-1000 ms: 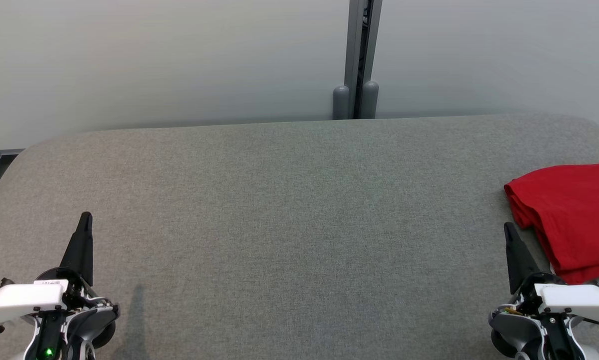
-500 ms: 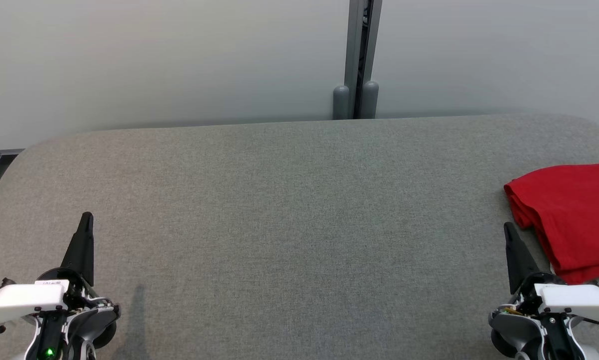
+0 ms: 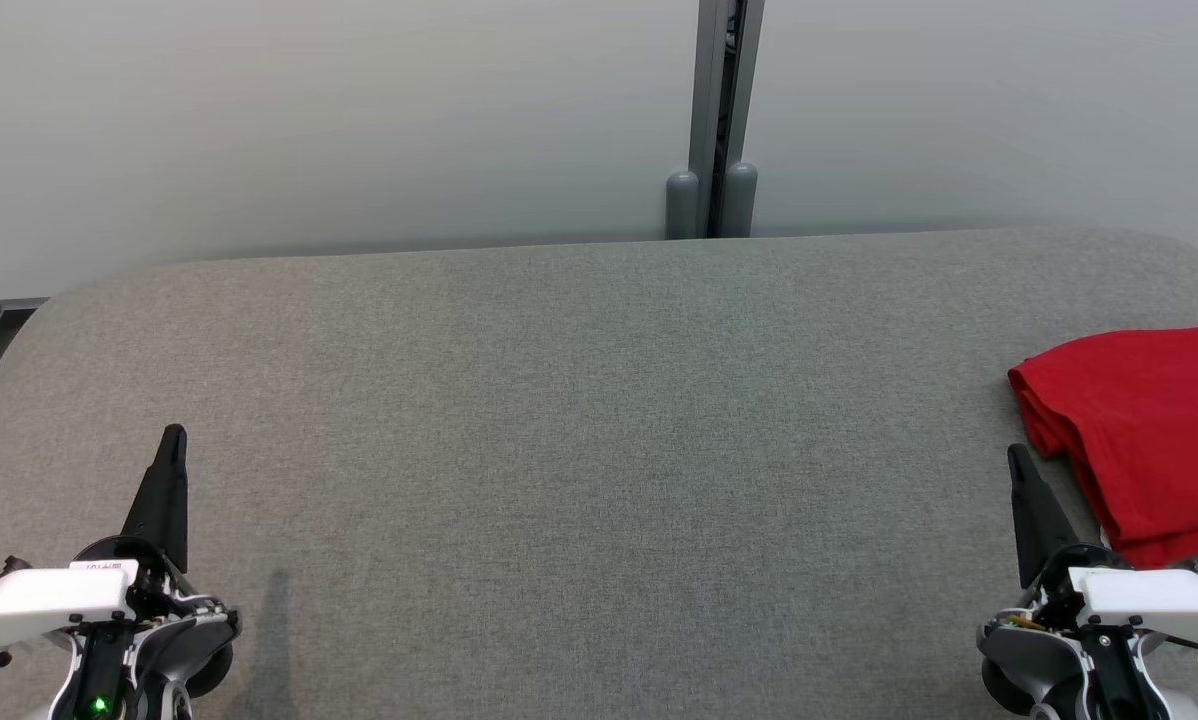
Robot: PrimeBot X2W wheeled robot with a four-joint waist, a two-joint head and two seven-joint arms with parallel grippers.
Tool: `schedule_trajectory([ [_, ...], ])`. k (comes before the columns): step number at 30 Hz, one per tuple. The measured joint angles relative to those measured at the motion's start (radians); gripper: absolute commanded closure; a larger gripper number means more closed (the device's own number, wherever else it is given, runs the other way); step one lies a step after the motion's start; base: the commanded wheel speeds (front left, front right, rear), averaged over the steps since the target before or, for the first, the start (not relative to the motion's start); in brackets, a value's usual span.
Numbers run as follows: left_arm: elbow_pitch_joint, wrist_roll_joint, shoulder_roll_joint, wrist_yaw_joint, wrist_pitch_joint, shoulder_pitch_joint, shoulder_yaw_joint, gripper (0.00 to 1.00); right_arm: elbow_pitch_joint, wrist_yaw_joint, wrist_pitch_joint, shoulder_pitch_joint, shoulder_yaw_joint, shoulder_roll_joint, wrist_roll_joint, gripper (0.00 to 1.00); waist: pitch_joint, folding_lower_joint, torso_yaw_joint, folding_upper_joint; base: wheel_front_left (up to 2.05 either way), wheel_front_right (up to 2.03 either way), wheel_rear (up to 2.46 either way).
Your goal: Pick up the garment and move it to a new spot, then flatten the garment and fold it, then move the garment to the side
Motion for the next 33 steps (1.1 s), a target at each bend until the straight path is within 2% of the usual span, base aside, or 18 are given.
schedule_trajectory([
  [33,0.0,0.003,-0.004,0.0,0.004,0.0,0.006,1.0,0.0,0.0,0.0,0.0,0.0,0.0,0.0,1.0,0.0,0.0,0.0,0.0,0.0,0.0,0.0],
])
